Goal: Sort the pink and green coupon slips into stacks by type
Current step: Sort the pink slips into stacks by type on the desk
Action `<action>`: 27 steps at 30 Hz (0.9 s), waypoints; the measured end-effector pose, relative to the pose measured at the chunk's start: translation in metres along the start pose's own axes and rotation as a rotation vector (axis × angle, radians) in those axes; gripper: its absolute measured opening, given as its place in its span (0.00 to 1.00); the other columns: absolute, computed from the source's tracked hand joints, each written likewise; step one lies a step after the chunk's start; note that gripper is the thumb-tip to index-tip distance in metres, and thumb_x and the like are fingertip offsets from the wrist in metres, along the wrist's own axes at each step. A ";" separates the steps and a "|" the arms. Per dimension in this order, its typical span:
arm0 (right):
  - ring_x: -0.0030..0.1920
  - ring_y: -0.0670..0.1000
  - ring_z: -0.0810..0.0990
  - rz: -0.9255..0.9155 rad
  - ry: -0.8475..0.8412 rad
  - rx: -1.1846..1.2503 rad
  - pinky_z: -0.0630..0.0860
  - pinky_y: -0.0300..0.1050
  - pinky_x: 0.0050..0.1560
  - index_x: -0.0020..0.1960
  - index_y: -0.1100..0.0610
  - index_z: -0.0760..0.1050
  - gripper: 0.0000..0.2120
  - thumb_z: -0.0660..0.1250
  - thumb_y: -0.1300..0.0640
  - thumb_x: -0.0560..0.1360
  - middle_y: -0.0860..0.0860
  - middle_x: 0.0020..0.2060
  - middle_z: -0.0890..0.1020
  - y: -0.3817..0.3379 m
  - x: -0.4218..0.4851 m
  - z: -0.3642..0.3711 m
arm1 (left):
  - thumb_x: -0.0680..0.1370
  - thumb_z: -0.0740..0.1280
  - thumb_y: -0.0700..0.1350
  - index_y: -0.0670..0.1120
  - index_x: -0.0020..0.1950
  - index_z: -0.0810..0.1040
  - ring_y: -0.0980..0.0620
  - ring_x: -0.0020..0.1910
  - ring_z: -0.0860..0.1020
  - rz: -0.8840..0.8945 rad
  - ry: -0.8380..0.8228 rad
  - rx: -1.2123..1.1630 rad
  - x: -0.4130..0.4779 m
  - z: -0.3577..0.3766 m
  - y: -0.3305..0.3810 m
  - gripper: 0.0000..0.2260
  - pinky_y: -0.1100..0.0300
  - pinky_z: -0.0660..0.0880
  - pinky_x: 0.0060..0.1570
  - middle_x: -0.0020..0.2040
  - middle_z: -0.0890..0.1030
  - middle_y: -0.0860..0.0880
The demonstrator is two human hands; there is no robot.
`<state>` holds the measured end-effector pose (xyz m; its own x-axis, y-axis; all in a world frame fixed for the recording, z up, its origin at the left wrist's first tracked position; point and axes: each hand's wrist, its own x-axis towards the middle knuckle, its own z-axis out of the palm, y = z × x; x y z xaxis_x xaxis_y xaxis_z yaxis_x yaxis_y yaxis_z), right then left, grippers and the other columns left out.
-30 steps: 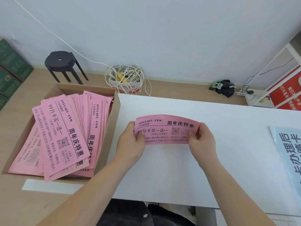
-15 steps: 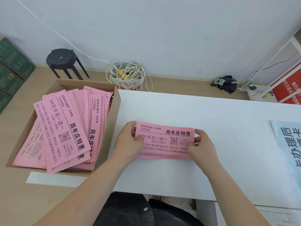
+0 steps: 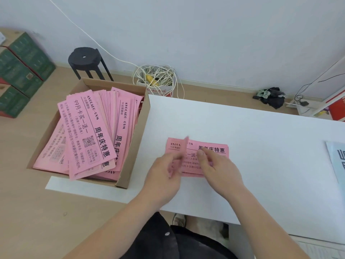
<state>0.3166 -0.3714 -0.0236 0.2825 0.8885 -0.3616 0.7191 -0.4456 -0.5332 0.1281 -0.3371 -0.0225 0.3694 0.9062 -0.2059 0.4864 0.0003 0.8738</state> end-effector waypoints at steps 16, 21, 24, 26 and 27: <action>0.39 0.50 0.79 0.194 0.122 -0.010 0.73 0.45 0.39 0.39 0.57 0.74 0.28 0.61 0.32 0.78 0.50 0.37 0.80 -0.034 0.010 0.018 | 0.78 0.66 0.33 0.53 0.61 0.79 0.59 0.59 0.79 -0.409 -0.043 -0.501 0.013 -0.036 -0.007 0.18 0.64 0.75 0.54 0.58 0.82 0.54; 0.33 0.49 0.74 0.208 0.113 0.044 0.69 0.46 0.36 0.37 0.56 0.71 0.28 0.61 0.32 0.78 0.48 0.31 0.77 -0.034 0.009 0.012 | 0.78 0.65 0.34 0.57 0.64 0.76 0.69 0.57 0.77 -0.268 -0.280 -0.383 0.005 -0.027 -0.002 0.22 0.68 0.73 0.59 0.59 0.81 0.60; 0.32 0.48 0.73 0.201 0.090 0.048 0.66 0.44 0.35 0.35 0.54 0.69 0.26 0.61 0.34 0.79 0.45 0.29 0.74 -0.034 0.011 0.006 | 0.78 0.64 0.35 0.61 0.58 0.77 0.71 0.44 0.74 -0.204 -0.302 -0.237 -0.009 -0.014 -0.006 0.20 0.73 0.70 0.51 0.58 0.77 0.63; 0.34 0.46 0.75 0.191 0.066 0.035 0.68 0.44 0.35 0.37 0.53 0.72 0.24 0.61 0.35 0.80 0.44 0.32 0.78 -0.033 0.012 0.003 | 0.79 0.63 0.35 0.60 0.56 0.78 0.68 0.51 0.74 -0.196 -0.146 -0.195 -0.012 -0.012 -0.012 0.19 0.71 0.71 0.56 0.59 0.76 0.64; 0.35 0.46 0.77 0.189 0.053 0.020 0.70 0.44 0.36 0.38 0.53 0.73 0.24 0.60 0.34 0.79 0.45 0.33 0.79 -0.033 0.013 0.002 | 0.78 0.63 0.34 0.59 0.57 0.78 0.66 0.58 0.73 -0.199 -0.051 -0.179 -0.011 -0.013 -0.015 0.20 0.67 0.70 0.63 0.60 0.75 0.65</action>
<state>0.2953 -0.3459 -0.0127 0.4447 0.7929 -0.4166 0.6373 -0.6070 -0.4748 0.1066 -0.3414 -0.0275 0.3225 0.8581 -0.3996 0.4075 0.2552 0.8768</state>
